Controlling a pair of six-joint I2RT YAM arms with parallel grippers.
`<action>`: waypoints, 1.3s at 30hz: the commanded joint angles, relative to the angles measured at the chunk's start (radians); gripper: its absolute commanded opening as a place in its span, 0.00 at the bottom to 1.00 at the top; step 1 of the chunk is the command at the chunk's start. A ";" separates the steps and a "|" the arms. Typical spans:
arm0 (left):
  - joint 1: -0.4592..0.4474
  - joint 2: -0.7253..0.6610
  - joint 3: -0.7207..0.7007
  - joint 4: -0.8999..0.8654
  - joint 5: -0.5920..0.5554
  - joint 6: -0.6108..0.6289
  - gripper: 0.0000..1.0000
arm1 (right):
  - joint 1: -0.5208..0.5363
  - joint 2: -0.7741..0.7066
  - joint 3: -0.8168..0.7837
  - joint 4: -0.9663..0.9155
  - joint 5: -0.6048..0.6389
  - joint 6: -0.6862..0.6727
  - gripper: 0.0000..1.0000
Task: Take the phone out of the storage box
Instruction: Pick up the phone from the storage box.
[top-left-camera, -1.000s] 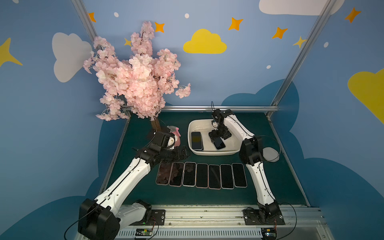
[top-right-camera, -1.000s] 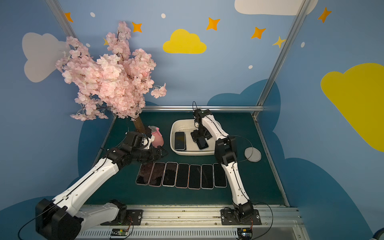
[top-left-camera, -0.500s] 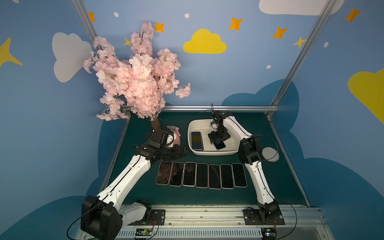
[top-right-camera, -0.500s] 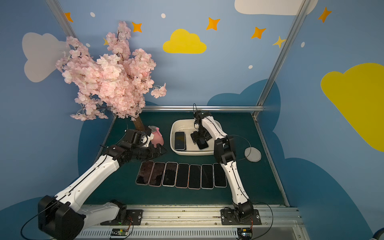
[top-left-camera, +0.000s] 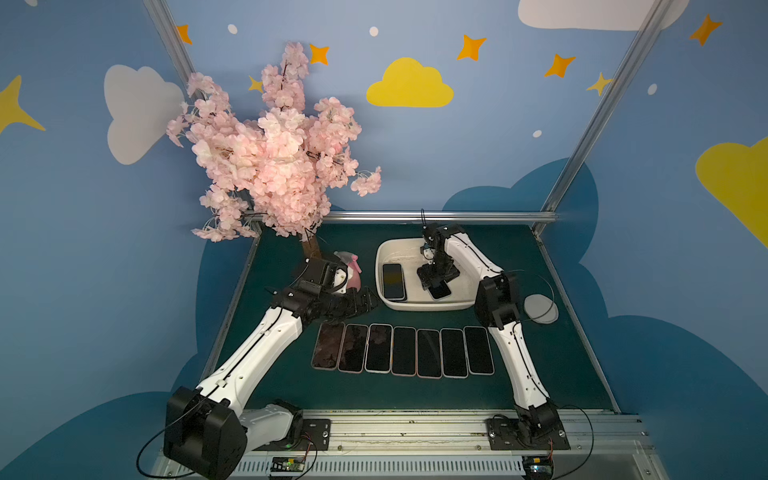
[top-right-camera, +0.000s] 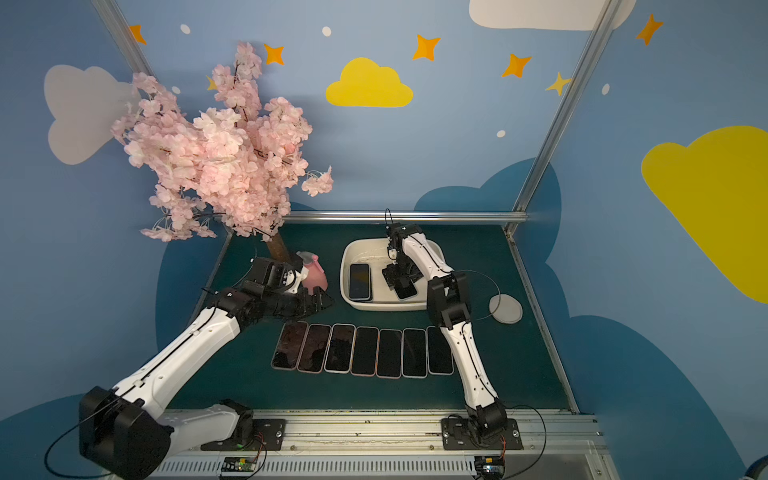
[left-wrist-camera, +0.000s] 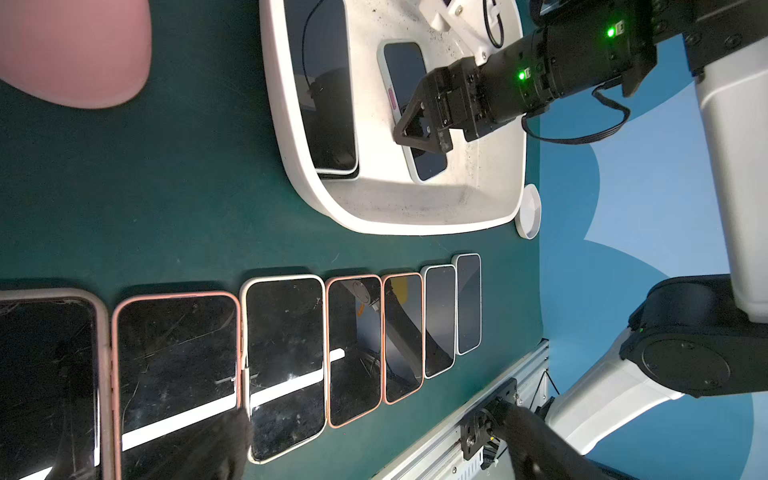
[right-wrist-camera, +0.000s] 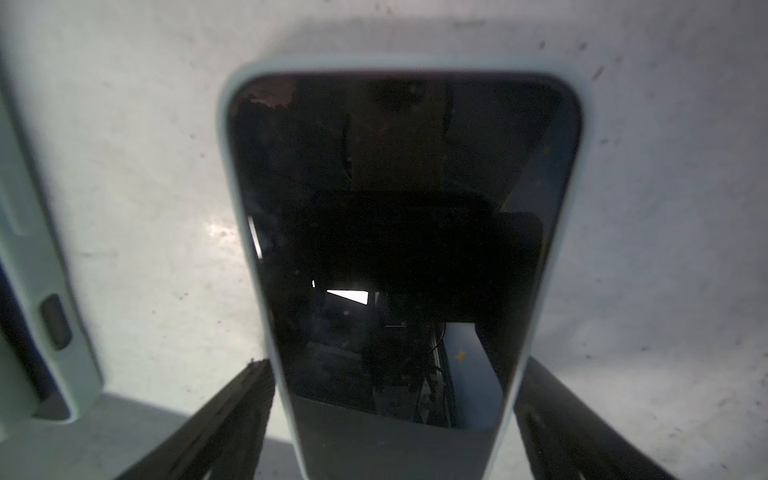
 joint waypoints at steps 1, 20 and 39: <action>0.007 -0.003 0.024 -0.023 0.015 0.016 0.99 | 0.000 0.055 -0.002 0.007 -0.020 -0.004 0.79; 0.017 -0.056 -0.005 -0.023 0.023 -0.001 0.99 | -0.020 -0.121 0.019 0.044 -0.031 0.070 0.59; 0.009 -0.071 -0.028 0.057 0.097 -0.023 0.99 | -0.178 -0.454 -0.150 0.081 -0.214 0.239 0.58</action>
